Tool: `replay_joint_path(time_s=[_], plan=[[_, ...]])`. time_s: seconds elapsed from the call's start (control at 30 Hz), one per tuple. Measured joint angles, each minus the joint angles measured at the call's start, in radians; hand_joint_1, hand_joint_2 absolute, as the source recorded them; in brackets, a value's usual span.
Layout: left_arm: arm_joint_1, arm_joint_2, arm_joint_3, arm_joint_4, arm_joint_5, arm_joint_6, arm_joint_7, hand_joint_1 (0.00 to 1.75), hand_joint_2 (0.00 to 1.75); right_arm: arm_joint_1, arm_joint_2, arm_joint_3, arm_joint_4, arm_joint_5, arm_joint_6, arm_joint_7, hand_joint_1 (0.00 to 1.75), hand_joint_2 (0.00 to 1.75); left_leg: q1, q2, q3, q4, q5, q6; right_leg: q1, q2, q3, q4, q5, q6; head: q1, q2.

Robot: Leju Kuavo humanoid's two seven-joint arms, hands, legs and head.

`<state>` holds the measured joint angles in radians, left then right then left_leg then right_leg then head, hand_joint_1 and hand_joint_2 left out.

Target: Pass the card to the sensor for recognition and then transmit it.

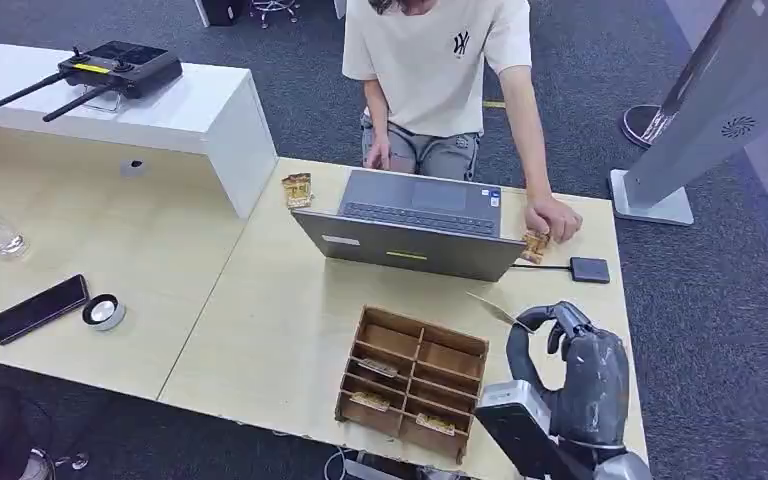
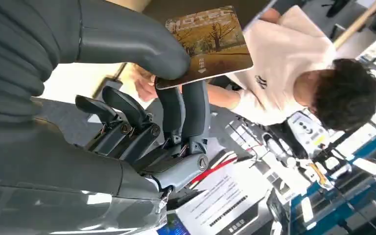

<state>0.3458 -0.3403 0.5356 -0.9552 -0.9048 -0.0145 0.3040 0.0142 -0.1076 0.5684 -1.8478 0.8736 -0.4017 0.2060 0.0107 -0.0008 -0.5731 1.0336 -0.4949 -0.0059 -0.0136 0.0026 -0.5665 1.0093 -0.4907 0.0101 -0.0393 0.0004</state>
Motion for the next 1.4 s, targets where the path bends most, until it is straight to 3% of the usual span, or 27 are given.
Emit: replay_joint_path(time_s=[0.4,0.87,1.13,1.4], plan=[[-0.001,-0.002,0.017,0.006,-0.042,-0.015,-0.025,0.0,0.0,-0.033,0.005,-0.017,-0.044,-0.034,-0.011,-0.018,1.75,1.75,0.0,0.0,0.0,0.0,0.0,0.0,0.0,0.0,0.0,0.0,0.0,0.0,0.0,0.0],[-0.015,0.0,0.04,0.021,-0.143,-0.042,-0.071,0.0,0.0,-0.194,0.082,-0.016,-0.027,0.042,0.103,0.052,1.75,1.75,0.0,0.0,0.0,0.0,0.0,0.0,0.0,0.0,0.0,0.0,0.0,0.0,0.0,0.0],[-0.065,0.02,0.049,0.077,-0.204,-0.041,-0.118,0.0,0.0,-0.379,0.106,-0.013,0.116,0.053,0.126,0.058,1.75,1.75,0.0,0.0,0.0,0.0,0.002,0.0,0.0,-0.001,0.001,0.001,0.002,0.0,0.0,0.0],[-0.122,0.042,0.05,0.172,-0.24,-0.002,-0.145,0.0,0.0,-0.472,0.147,-0.011,0.238,0.143,0.135,0.108,1.75,1.75,0.0,-0.001,0.0,0.0,0.003,0.0,0.0,-0.001,0.001,0.001,0.002,0.0,0.0,0.0]])
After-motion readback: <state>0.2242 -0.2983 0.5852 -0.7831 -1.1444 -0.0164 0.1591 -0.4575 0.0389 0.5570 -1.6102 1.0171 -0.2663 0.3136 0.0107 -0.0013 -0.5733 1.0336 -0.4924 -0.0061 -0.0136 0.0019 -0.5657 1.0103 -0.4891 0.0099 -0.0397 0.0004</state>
